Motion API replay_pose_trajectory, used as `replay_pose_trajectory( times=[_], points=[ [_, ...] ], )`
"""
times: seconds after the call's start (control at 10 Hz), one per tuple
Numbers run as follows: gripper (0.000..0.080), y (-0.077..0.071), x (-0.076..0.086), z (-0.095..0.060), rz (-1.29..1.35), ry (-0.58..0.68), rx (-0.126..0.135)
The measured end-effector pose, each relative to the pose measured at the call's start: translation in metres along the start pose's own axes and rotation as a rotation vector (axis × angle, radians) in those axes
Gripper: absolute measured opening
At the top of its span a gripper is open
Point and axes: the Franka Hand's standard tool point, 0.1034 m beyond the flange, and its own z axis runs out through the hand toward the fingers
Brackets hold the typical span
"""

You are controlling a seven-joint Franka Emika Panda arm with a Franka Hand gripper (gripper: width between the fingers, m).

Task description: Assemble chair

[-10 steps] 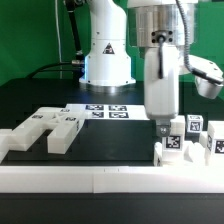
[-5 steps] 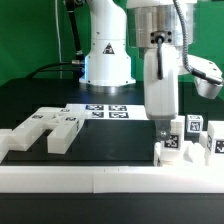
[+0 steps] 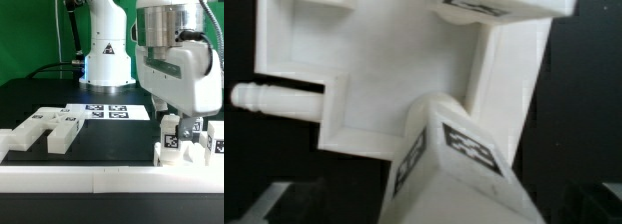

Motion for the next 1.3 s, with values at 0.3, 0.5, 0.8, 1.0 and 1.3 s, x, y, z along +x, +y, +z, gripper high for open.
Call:
replay_pose_trajectory(
  times=[0.3, 0.5, 0.8, 1.0, 1.3],
  points=[
    [0.0648, 0.0000, -0.0002, 0.0000, -0.263, 0.005, -0.003],
    [0.0648, 0.0000, -0.0004, 0.0001, -0.414, 0.009, -0.007],
    [0.0648, 0.0006, 0.0015, 0.0001, -0.641, 0.014, -0.015],
    [0.0648, 0.0007, 0.0033, -0.0004, -0.787, 0.021, -0.023],
    [0.0563, 0.0012, 0.0056, -0.0005, -0.908, 0.021, -0.026]
  ],
)
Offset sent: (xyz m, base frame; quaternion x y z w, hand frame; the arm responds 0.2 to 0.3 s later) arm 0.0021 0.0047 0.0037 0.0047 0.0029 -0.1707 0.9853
